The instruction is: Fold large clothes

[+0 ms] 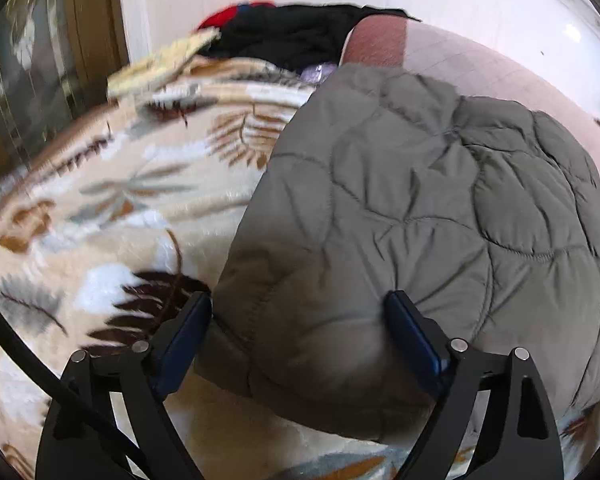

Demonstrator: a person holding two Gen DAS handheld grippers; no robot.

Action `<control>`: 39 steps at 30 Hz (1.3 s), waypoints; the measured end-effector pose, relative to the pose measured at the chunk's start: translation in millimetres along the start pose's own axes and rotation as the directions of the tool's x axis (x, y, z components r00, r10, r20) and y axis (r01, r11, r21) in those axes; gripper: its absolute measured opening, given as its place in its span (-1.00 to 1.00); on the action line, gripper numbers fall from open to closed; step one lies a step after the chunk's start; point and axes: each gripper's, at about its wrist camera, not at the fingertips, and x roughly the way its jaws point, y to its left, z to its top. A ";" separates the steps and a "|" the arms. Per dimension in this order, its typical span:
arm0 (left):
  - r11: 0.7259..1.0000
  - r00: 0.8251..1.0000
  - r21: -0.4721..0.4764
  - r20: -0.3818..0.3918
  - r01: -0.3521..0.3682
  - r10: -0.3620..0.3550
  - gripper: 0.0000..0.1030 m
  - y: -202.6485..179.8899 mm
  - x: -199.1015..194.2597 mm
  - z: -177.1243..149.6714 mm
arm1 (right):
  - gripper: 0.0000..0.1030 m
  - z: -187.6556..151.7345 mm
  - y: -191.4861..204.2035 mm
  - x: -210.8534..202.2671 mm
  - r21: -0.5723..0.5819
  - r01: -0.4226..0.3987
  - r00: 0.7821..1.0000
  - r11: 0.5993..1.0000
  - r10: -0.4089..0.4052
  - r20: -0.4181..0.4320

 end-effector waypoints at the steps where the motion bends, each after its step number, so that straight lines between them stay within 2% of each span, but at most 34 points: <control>1: 1.000 1.000 -0.011 -0.007 0.010 -0.010 0.75 1.4 2.2 0.4 | -0.62 0.3 -3.5 3.0 0.012 -0.007 1.000 1.000 0.007 -0.011; 5: 0.999 1.000 0.036 0.000 -0.017 0.017 0.77 -5.3 5.9 -0.5 | -0.66 -0.8 -10.8 12.0 0.026 -0.018 0.999 0.999 0.019 -0.039; 9: 0.998 1.000 0.050 -0.006 -0.026 0.027 0.84 -6.0 8.4 -0.2 | -0.83 0.3 -19.0 14.2 0.064 -0.034 0.997 0.997 0.038 -0.060; 10: 0.999 1.000 0.035 -0.016 -0.007 0.008 0.85 -2.1 9.8 1.0 | -0.85 0.6 -21.1 14.8 0.073 -0.040 0.997 0.997 0.044 -0.060; 12: 0.996 0.996 -0.049 -0.047 0.072 -0.074 0.84 12.8 8.9 5.1 | -0.86 0.9 -24.2 13.6 0.092 -0.054 0.997 0.994 0.059 -0.058; 14: 0.981 0.985 -0.132 -0.071 0.145 -0.155 0.73 28.0 4.8 11.3 | -0.84 3.2 -27.3 10.0 0.115 -0.074 0.996 0.991 0.079 -0.040; 15: 0.967 0.978 -0.180 -0.073 0.181 -0.196 0.71 38.3 -1.1 15.8 | -0.77 4.6 -28.7 5.4 0.134 -0.092 0.995 0.987 0.097 -0.031; 17: 0.959 0.977 -0.211 -0.051 0.190 -0.205 0.71 48.8 -11.0 21.1 | -0.48 13.2 -30.1 -11.6 0.168 -0.143 0.989 0.975 0.145 0.001; 18: 0.955 0.978 -0.227 -0.039 0.190 -0.204 0.71 54.7 -15.3 23.4 | -0.12 16.6 -29.0 -19.6 0.177 -0.155 0.988 0.972 0.151 0.033; 19: 0.947 0.976 -0.252 -0.034 0.199 -0.214 0.71 61.0 -17.6 24.7 | 0.39 19.0 -30.0 -27.0 0.186 -0.147 0.988 0.971 0.137 0.065; 20: 0.935 0.971 -0.280 -0.038 0.218 -0.238 0.71 66.3 -16.9 25.1 | 0.57 20.2 -32.9 -34.8 0.210 -0.111 0.991 0.972 0.092 0.096; 21: 0.922 0.963 -0.306 -0.045 0.238 -0.264 0.71 70.0 -14.8 25.0 | 0.63 19.7 -36.0 -38.2 0.230 -0.098 0.991 0.968 0.074 0.112; 23: 0.890 0.944 -0.365 -0.073 0.274 -0.321 0.71 74.9 -6.5 22.3 | 0.63 17.3 -44.9 -35.4 0.280 -0.115 0.991 0.953 0.092 0.095; 25: 0.872 0.932 -0.396 -0.094 0.288 -0.351 0.71 77.2 1.5 20.7 | 0.62 14.0 -53.1 -29.5 0.329 -0.110 0.993 0.938 0.093 0.068; 27: 0.866 0.928 -0.409 -0.101 0.290 -0.358 0.71 77.2 4.7 19.0 | 0.62 10.3 -60.1 -25.7 0.369 -0.115 0.993 0.922 0.102 0.054; 31: 0.875 0.934 -0.397 -0.104 0.277 -0.343 0.71 73.0 6.7 16.1 | 0.62 8.0 -65.6 -17.8 0.400 -0.101 0.995 0.911 0.098 0.028; 35: 0.877 0.927 -0.392 -0.130 0.278 -0.352 0.71 65.0 14.5 9.5 | 0.62 -1.4 -68.7 -6.6 0.443 -0.122 0.990 0.888 0.142 -0.013; 39: 0.902 0.943 -0.350 -0.116 0.254 -0.310 0.72 52.2 11.7 6.1 | 0.63 -4.3 -66.9 -0.5 0.440 -0.119 0.990 0.890 0.143 -0.021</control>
